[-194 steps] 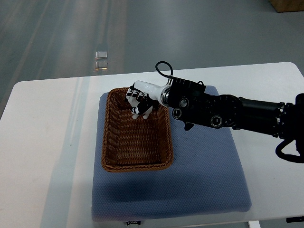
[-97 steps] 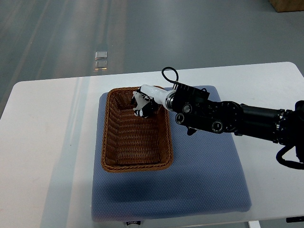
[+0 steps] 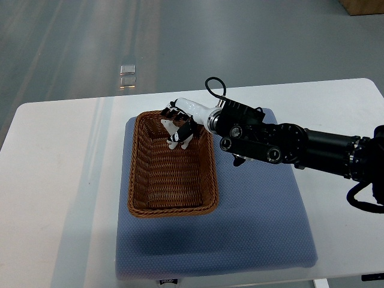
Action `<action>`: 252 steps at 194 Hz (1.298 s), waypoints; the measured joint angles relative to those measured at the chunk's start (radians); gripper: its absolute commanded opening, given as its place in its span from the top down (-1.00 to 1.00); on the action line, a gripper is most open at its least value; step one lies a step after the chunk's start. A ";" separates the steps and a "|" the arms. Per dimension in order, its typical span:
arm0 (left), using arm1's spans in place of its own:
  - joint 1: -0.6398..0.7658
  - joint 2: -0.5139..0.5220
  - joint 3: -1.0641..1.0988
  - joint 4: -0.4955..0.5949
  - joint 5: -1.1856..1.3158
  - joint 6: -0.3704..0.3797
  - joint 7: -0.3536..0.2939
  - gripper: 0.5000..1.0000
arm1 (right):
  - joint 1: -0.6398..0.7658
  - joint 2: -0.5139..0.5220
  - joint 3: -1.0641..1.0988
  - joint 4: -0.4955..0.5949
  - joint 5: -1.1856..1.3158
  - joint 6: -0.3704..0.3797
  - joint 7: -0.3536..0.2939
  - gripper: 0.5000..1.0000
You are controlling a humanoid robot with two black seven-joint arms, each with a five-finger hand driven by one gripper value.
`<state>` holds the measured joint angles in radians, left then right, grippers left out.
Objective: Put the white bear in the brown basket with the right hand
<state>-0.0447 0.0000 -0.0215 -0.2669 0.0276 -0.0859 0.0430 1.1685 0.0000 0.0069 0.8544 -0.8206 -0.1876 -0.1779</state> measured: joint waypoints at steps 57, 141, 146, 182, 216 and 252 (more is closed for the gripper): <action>0.000 0.000 0.000 0.000 0.000 0.000 0.000 -1.00 | 0.011 0.000 0.036 0.001 0.008 0.000 0.000 -0.14; 0.000 0.000 0.000 -0.001 0.000 0.000 0.000 -1.00 | 0.033 0.000 0.147 -0.001 0.011 -0.002 0.013 -0.29; 0.000 0.000 0.000 -0.001 0.000 0.000 0.000 -1.00 | 0.032 0.000 0.168 -0.003 0.011 -0.004 0.018 -0.31; 0.000 0.000 0.001 -0.002 0.000 0.000 0.000 -1.00 | -0.033 -0.039 0.372 -0.018 0.015 -0.061 0.061 -0.46; -0.001 0.000 0.002 -0.002 0.000 0.000 0.000 -1.00 | -0.198 -0.057 0.673 -0.025 0.066 -0.093 0.075 -0.66; -0.001 0.000 0.002 -0.010 0.000 0.000 0.000 -1.00 | -0.347 -0.057 0.956 -0.035 0.199 -0.084 0.064 -0.69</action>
<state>-0.0459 0.0000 -0.0198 -0.2766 0.0276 -0.0859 0.0428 0.8220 -0.0565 0.9632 0.8195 -0.6217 -0.2716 -0.1139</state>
